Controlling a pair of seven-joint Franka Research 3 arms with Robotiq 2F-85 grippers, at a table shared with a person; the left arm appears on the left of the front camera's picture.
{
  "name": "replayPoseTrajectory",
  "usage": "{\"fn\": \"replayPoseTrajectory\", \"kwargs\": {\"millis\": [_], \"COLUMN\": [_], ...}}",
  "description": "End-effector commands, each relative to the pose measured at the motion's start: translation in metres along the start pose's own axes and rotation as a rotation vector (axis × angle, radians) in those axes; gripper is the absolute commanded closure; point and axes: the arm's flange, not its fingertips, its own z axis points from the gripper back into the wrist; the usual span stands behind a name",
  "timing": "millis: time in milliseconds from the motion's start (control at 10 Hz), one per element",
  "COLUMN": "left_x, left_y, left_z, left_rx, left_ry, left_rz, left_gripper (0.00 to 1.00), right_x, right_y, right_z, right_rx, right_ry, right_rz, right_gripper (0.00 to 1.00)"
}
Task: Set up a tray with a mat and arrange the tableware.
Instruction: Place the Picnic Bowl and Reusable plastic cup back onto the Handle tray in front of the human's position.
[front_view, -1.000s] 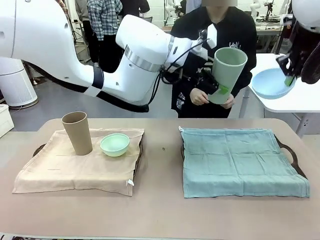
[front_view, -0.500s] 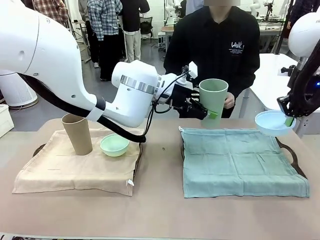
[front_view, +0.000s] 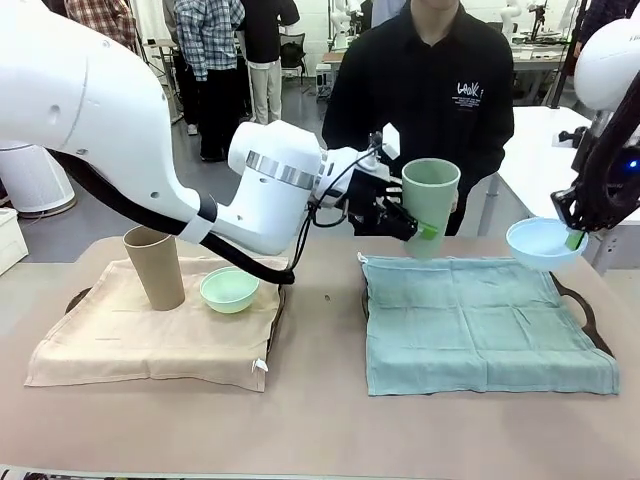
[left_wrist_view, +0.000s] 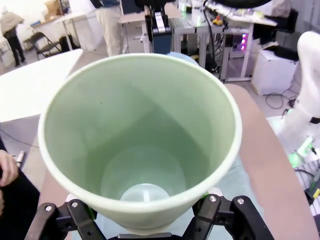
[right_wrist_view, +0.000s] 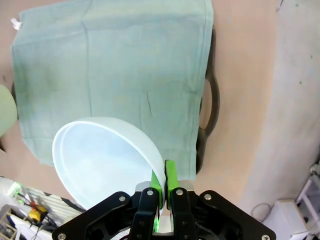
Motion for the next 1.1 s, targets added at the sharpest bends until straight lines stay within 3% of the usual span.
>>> {"fn": "replayPoseTrajectory", "kwargs": {"millis": [0, 600, 1000], "left_x": [-0.02, -0.064, -0.09], "left_y": [0.001, 0.004, 0.009], "left_z": [-0.013, -0.037, -0.045], "left_rx": [0.001, -0.041, -0.045], "left_ry": [-0.017, -0.033, -0.086], "left_rz": [-0.028, -0.076, -0.113], "left_gripper": [0.16, 0.16, 0.16], "right_x": [0.02, 0.041, 0.051], "right_y": [0.001, 0.011, 0.006], "right_z": [-0.029, -0.097, -0.12], "right_rx": [0.034, 0.091, 0.112], "right_ry": [0.03, -0.04, -0.007], "right_rz": [0.018, 0.157, 0.149], "right_gripper": [0.96, 0.96, 0.96]}}
